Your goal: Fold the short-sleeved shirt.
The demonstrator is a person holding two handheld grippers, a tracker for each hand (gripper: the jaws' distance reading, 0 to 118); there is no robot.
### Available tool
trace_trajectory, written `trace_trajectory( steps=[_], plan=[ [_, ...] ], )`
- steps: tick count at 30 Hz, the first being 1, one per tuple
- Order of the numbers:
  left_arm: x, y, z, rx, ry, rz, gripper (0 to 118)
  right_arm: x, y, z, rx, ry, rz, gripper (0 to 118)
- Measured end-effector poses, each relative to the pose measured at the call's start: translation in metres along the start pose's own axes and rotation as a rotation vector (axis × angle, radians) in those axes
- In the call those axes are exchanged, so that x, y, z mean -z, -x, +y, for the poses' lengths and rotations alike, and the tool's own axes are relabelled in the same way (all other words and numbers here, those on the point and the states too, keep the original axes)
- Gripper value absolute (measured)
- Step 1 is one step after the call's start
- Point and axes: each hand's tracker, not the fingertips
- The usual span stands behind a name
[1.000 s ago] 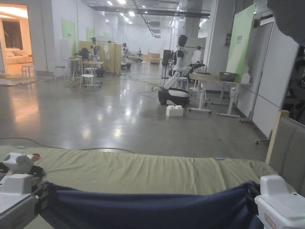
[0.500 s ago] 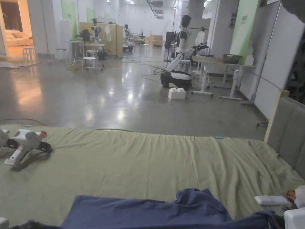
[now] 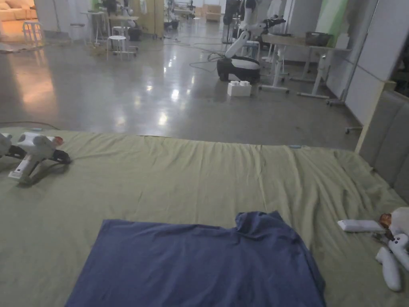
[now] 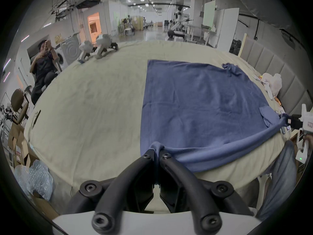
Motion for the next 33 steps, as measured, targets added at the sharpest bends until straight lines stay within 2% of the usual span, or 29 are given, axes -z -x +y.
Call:
trace_trajectory(
  steps=[2,4,5,6,7,8,9,11,16,20,23,24,26,29,30,33],
  plan=[
    [-0.005,-0.005,-0.003,0.005,0.0,0.003,6,0.004,0.005,-0.006,-0.008,0.032,-0.007,5],
    [-0.007,-0.006,-0.004,0.01,-0.008,0.025,20,0.003,0.004,-0.01,0.001,0.029,-0.009,14],
    [-0.012,-0.006,-0.007,0.012,-0.036,0.038,23,0.002,0.003,-0.012,0.017,0.019,-0.009,25],
    [-0.014,-0.004,-0.007,0.002,-0.051,0.042,28,0.001,0.001,-0.013,0.026,0.005,-0.005,47],
    [-0.015,-0.003,-0.006,-0.008,-0.055,0.036,32,-0.001,-0.001,-0.013,0.033,-0.009,-0.002,63],
    [-0.016,-0.001,-0.006,-0.019,-0.068,0.038,38,-0.004,-0.004,-0.012,0.042,-0.016,-0.008,70],
    [-0.018,0.0,-0.007,-0.023,-0.078,0.039,44,-0.008,-0.006,-0.009,0.048,-0.03,-0.019,71],
    [-0.021,-0.002,-0.004,-0.028,-0.089,0.051,49,-0.019,-0.007,-0.001,0.064,-0.119,-0.027,71],
    [-0.029,-0.011,0.009,-0.03,-0.253,0.034,49,-0.042,0.002,0.028,0.098,-0.331,0.006,75],
    [-0.041,-0.032,0.031,-0.008,-0.441,-0.004,48,-0.046,0.021,0.055,0.191,-0.517,0.035,75],
    [-0.05,-0.059,0.051,0.027,-0.58,0.019,37,-0.048,0.041,0.074,0.193,-0.609,0.021,74],
    [-0.053,-0.066,0.057,0.03,-0.622,0.026,29,-0.048,0.048,0.081,0.193,-0.641,0.021,69],
    [-0.059,-0.08,0.065,0.022,-0.698,0.027,22,-0.054,0.059,0.09,0.194,-0.707,0.013,51],
    [-0.068,-0.089,0.071,0.013,-0.809,0.005,6,-0.063,0.07,0.101,0.195,-0.781,-0.008,6],
    [-0.071,-0.093,0.072,0.025,-0.832,0.02,0,-0.066,0.072,0.102,0.197,-0.806,-0.013,2],
    [-0.076,-0.097,0.075,0.07,-0.843,0.032,0,-0.072,0.076,0.104,0.219,-0.829,-0.004,0]
  ],
)
